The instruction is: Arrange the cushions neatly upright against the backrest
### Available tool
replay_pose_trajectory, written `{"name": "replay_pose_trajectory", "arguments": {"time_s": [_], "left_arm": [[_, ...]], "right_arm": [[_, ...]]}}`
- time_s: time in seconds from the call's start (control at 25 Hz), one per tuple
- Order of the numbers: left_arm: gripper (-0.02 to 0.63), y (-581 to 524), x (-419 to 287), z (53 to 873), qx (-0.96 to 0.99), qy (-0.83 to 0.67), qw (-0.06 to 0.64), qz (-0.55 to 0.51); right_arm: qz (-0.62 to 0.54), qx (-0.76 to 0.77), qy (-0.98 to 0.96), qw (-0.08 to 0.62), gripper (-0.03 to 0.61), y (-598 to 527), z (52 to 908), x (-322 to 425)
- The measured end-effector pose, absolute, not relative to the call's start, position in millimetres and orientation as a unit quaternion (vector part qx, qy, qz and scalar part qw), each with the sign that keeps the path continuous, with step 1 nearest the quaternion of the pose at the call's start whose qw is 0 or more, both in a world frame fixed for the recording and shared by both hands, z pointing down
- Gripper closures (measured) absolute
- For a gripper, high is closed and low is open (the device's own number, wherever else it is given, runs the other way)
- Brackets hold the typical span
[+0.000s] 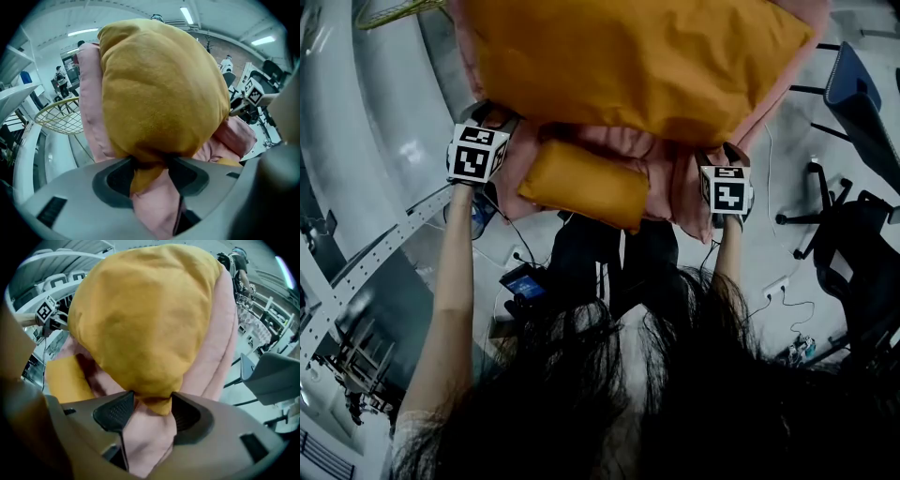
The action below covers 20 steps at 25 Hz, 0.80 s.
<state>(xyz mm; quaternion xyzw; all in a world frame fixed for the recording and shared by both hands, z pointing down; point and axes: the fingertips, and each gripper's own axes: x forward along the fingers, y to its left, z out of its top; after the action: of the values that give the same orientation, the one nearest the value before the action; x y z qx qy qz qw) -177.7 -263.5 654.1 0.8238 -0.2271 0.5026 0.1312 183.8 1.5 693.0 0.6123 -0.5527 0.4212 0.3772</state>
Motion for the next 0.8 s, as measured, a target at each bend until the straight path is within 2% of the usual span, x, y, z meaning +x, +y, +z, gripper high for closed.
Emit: {"name": "replay_pose_trajectory", "arguments": {"time_s": [0.04, 0.2, 0.28, 0.4, 0.52, 0.8], "left_arm": [[0.384, -262.3, -175.1, 656.0, 0.826, -0.220, 0.128, 0.503], [0.470, -252.7, -150.1, 664.4, 0.813, -0.208, 0.096, 0.535], [0.493, -241.4, -129.9, 673.2, 0.802, -0.193, 0.081, 0.560], [0.502, -231.4, -110.5, 696.9, 0.795, -0.180, 0.081, 0.574], [0.502, -240.3, -110.3, 713.1, 0.798, -0.193, 0.114, 0.559], [0.502, -258.0, -110.1, 747.0, 0.788, -0.201, 0.151, 0.563]], "right_arm": [[0.424, 0.609, -0.556, 0.375, 0.320, -5.7, 699.1, 184.0], [0.397, 0.575, -0.585, 0.413, 0.424, -33.1, 709.0, 171.8], [0.391, 0.578, -0.586, 0.412, 0.454, -44.8, 712.2, 167.7], [0.411, 0.591, -0.575, 0.389, 0.468, -57.0, 722.4, 169.5], [0.436, 0.578, -0.576, 0.381, 0.472, -65.1, 736.4, 169.1], [0.475, 0.544, -0.565, 0.399, 0.482, -77.4, 772.0, 165.6]]}}
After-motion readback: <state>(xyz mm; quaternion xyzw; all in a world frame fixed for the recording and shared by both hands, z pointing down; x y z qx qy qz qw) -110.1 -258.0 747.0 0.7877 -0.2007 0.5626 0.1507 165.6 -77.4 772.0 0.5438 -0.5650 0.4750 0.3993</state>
